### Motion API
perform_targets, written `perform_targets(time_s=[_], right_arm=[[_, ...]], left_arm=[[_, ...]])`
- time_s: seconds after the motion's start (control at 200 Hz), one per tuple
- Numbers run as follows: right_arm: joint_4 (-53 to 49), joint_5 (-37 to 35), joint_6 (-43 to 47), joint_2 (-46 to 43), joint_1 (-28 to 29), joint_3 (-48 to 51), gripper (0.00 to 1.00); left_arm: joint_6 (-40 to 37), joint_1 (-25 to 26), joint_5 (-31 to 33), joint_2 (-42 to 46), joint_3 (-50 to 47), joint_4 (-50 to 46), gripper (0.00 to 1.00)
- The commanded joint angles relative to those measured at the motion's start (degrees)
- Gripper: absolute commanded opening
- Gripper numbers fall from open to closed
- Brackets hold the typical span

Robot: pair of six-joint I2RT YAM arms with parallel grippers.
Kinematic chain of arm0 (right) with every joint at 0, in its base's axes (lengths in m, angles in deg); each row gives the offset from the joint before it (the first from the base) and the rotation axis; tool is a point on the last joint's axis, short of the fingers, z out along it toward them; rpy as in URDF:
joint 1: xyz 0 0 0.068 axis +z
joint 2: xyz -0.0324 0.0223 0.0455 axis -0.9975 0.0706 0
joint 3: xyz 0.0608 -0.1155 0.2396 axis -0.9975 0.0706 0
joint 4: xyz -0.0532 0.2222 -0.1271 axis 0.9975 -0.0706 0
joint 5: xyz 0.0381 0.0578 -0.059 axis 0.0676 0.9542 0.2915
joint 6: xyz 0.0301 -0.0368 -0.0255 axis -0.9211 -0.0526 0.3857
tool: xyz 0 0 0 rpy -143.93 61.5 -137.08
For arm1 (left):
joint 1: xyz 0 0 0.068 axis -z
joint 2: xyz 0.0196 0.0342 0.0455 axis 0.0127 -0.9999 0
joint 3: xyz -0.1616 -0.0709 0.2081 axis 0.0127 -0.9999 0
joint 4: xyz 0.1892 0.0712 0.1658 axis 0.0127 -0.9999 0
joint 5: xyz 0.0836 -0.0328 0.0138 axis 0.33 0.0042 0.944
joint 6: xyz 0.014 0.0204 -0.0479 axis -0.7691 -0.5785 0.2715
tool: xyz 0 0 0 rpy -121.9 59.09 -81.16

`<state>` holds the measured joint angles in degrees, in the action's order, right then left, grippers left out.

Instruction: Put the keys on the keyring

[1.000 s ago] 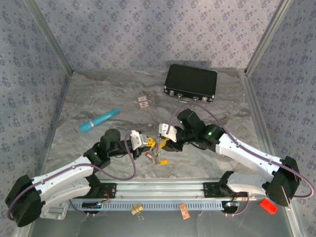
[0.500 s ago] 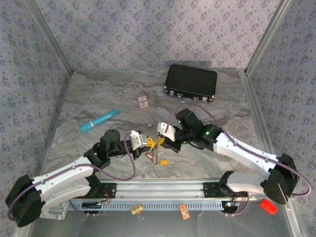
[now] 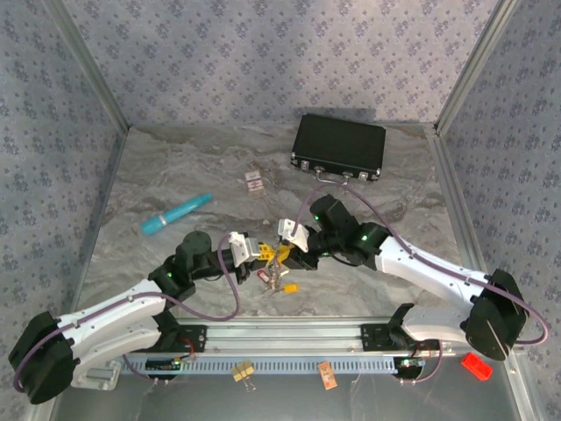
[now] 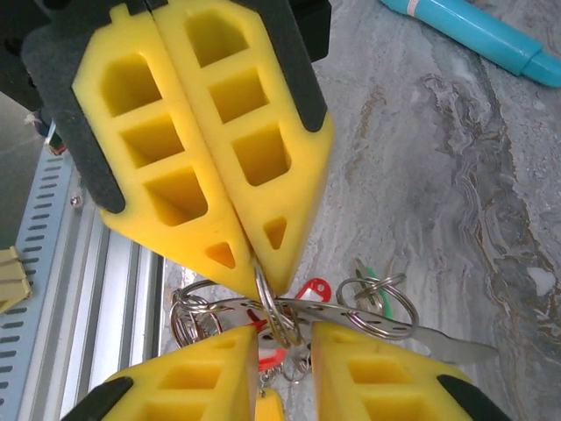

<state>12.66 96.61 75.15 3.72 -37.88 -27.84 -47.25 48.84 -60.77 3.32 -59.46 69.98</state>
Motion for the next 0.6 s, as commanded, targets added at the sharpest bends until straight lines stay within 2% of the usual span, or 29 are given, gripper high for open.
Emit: perform_targets(time_s=[0.0,0.595], right_arm=[[2.82,1.23,-1.05,-2.61,-0.47,1.89,0.26],[5.32,-3.44,-0.47,-7.81,-1.8,4.89,0.34]], left_arm=[[1.15,0.23,-0.7,1.06,-0.36,4.83,0.0],[1.61,0.29,-1.12,0.68,-0.63,5.47,0.0]])
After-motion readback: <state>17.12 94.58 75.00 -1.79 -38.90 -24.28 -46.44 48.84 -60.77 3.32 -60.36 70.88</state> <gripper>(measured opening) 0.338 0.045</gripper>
